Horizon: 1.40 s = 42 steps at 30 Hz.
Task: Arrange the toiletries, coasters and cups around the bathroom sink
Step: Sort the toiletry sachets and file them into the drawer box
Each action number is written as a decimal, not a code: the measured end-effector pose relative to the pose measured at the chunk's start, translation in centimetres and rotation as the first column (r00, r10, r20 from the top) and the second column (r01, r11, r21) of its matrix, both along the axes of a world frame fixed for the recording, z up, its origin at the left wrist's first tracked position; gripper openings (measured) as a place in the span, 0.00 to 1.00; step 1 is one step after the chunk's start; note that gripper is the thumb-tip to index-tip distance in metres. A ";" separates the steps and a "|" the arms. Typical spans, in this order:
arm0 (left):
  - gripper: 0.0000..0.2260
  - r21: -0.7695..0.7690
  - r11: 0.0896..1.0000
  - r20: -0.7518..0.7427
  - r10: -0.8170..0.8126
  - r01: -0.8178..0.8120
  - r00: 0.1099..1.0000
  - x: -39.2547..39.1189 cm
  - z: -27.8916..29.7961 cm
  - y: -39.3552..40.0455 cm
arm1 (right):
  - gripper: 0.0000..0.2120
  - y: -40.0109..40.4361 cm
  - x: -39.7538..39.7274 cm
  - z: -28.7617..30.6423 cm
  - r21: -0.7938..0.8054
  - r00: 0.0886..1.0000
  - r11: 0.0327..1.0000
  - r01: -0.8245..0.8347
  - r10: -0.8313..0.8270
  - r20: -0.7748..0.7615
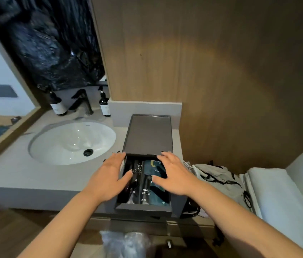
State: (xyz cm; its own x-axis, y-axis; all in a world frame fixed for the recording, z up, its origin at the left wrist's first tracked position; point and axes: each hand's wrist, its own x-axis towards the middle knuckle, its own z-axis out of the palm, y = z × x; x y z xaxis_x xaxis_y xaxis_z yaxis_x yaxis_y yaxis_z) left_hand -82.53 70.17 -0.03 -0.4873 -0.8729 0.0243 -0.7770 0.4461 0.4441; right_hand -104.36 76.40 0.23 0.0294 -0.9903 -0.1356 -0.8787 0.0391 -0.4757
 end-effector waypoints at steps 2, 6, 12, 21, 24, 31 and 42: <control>0.31 -0.012 1.000 0.015 0.018 -0.018 1.000 1.4 1.2 0.2 | 0.40 -0.5 0.9 0.9 -0.010 0.999 0.999 -0.040 0.040 -0.037; 0.32 -0.037 0.997 0.022 0.073 -0.072 0.997 4.3 3.3 0.6 | 0.41 -1.0 3.1 2.6 -0.003 0.993 0.997 -0.082 0.082 -0.090; 0.29 -0.032 0.996 -0.020 0.085 -0.085 0.996 8.9 4.6 1.0 | 0.42 -0.9 7.1 4.4 -0.004 0.990 0.994 -0.107 0.106 -0.090; 0.27 -0.033 0.996 -0.026 0.083 -0.084 0.996 18.1 5.8 1.0 | 0.40 -0.4 16.8 6.5 -0.073 0.994 0.993 -0.098 0.094 -0.057; 0.27 -0.040 0.996 -0.018 0.076 -0.077 0.997 22.5 6.1 0.7 | 0.40 -0.4 21.1 6.8 -0.072 0.998 0.996 -0.058 0.055 -0.037; 0.26 -0.054 0.996 -0.041 0.064 -0.066 0.997 32.9 6.0 -1.2 | 0.38 -1.3 32.9 5.4 -0.071 0.999 0.997 -0.017 0.021 0.049; 0.26 0.016 0.984 -0.060 0.178 -0.177 0.982 44.4 5.1 -4.7 | 0.37 -7.4 44.0 5.2 -0.045 0.996 0.996 -0.076 0.078 0.048</control>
